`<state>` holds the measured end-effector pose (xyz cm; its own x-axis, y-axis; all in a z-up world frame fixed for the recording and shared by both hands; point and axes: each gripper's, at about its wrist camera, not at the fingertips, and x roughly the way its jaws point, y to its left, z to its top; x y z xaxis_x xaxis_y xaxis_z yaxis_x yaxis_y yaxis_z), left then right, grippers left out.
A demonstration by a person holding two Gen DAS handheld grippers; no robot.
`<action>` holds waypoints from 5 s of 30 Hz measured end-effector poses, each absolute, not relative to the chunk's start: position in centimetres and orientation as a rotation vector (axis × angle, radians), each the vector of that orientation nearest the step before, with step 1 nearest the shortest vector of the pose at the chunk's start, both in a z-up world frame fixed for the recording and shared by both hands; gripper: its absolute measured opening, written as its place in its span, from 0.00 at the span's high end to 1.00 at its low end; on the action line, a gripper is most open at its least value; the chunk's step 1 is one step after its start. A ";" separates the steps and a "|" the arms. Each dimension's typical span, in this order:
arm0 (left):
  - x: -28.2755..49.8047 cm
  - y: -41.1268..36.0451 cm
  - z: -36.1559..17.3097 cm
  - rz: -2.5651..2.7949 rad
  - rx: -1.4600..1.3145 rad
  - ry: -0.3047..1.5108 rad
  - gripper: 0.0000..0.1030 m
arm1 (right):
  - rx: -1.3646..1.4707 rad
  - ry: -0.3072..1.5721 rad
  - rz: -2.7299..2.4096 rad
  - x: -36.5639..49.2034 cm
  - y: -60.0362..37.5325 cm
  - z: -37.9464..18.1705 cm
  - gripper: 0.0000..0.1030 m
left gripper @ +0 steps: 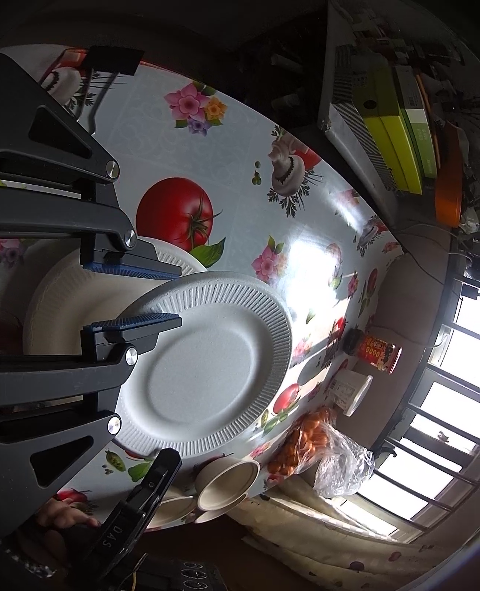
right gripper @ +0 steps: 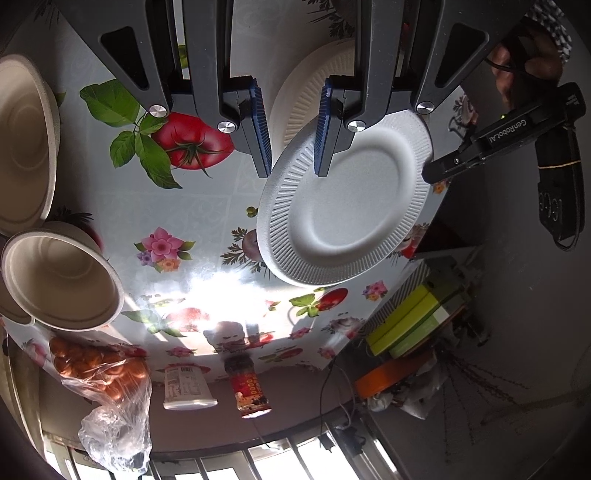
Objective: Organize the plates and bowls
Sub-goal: 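Lift the held white plate and carry it over the plate stack, then lower the plate onto the stack and open the left gripper, then withdraw the left gripper from the plate stack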
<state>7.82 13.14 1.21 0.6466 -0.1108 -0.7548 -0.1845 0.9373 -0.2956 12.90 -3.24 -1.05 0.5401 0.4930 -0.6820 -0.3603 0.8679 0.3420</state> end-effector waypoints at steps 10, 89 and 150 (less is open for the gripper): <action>5.9 13.5 1.0 0.057 -0.375 0.868 0.81 | 0.151 0.862 0.530 11.4 -2.6 -1.1 0.77; 4.0 13.2 -1.7 0.074 -0.393 0.938 0.80 | 0.085 0.903 0.490 9.5 -2.3 -3.5 0.68; 12.6 -1.5 3.6 -0.237 -0.205 0.917 0.53 | 0.170 0.694 0.174 7.4 -16.0 2.0 0.49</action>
<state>12.58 -1.54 3.63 0.5857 -0.2887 -0.7574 0.1149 0.9546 -0.2750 7.36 -16.05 1.96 0.7553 0.2153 -0.6191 -0.1027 0.9717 0.2127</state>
